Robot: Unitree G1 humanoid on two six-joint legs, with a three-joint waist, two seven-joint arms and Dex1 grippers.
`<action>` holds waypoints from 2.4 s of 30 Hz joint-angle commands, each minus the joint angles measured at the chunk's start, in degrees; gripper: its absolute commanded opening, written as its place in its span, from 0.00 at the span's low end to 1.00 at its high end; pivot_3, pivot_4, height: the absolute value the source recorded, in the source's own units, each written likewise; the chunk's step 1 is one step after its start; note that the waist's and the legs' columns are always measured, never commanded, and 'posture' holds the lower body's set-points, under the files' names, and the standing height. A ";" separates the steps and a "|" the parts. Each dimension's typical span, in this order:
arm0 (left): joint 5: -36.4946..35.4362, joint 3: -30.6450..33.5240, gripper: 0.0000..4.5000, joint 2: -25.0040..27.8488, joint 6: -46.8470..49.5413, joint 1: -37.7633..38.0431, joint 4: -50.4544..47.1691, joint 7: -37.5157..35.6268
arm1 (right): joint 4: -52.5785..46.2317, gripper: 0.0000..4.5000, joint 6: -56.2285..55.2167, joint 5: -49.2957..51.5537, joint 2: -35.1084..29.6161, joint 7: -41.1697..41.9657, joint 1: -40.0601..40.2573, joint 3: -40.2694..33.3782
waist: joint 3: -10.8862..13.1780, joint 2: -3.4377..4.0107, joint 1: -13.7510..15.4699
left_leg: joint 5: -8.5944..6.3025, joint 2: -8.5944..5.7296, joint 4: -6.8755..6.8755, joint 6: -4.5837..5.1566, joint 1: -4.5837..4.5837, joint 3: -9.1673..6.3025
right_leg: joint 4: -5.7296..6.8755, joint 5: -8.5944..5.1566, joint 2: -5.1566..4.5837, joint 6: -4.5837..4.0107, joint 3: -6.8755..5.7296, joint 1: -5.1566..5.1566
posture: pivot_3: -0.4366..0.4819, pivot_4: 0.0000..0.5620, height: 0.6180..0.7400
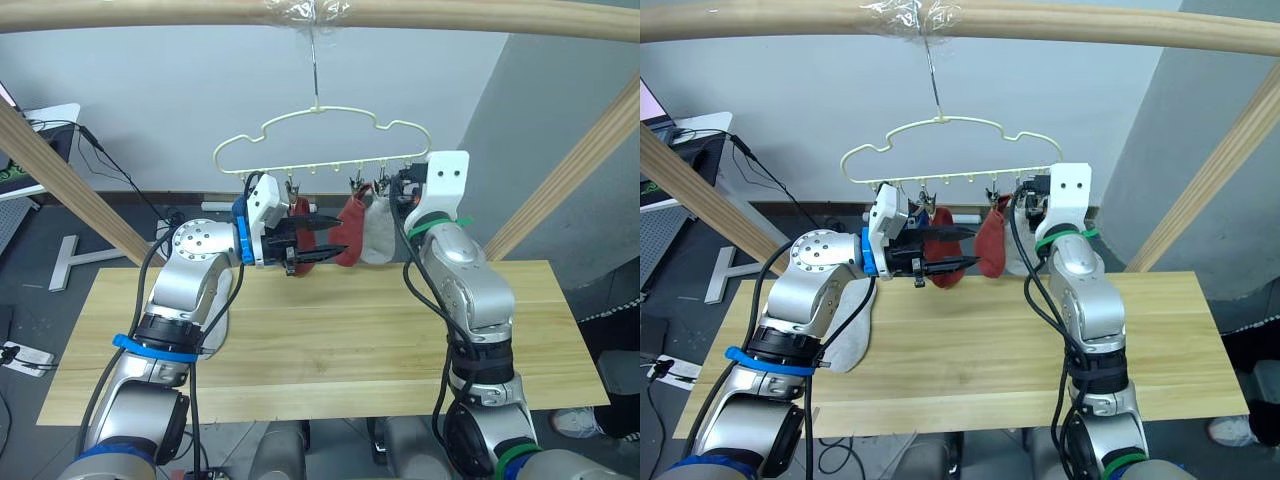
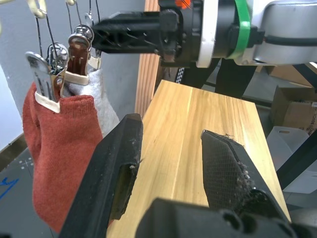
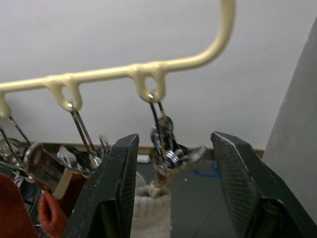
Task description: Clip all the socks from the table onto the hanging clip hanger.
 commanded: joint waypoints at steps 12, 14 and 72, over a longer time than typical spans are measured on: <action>-0.89 1.30 0.50 0.22 0.40 -1.48 -3.22 0.71 | -3.72 0.53 -1.23 -0.03 -10.01 6.50 3.19 0.01 | 0.02 0.01 0.16 | 0.00 -0.01 0.02 0.00 -0.10 0.02 | -0.02 0.00 0.00 0.00 -0.06 -0.02 | 0.41 0.47 0.83; -0.99 1.23 0.50 0.18 0.92 -1.56 -3.88 0.97 | -3.72 0.53 -1.12 0.75 -10.03 7.16 2.93 -0.34 | 0.02 0.01 0.09 | 0.00 -0.01 0.03 0.00 -0.10 0.02 | -0.02 0.00 0.00 0.00 -0.05 -0.02 | 0.41 0.47 0.83; -4.29 1.25 0.50 0.05 8.54 -4.50 -8.95 2.16 | 6.16 0.25 -5.86 1.09 3.29 -0.30 -5.87 -0.05 | 0.02 0.01 0.28 | 0.01 -0.02 0.05 -0.01 -0.13 0.02 | 0.00 0.01 -0.01 -0.01 -0.04 -0.07 | 0.42 0.45 0.83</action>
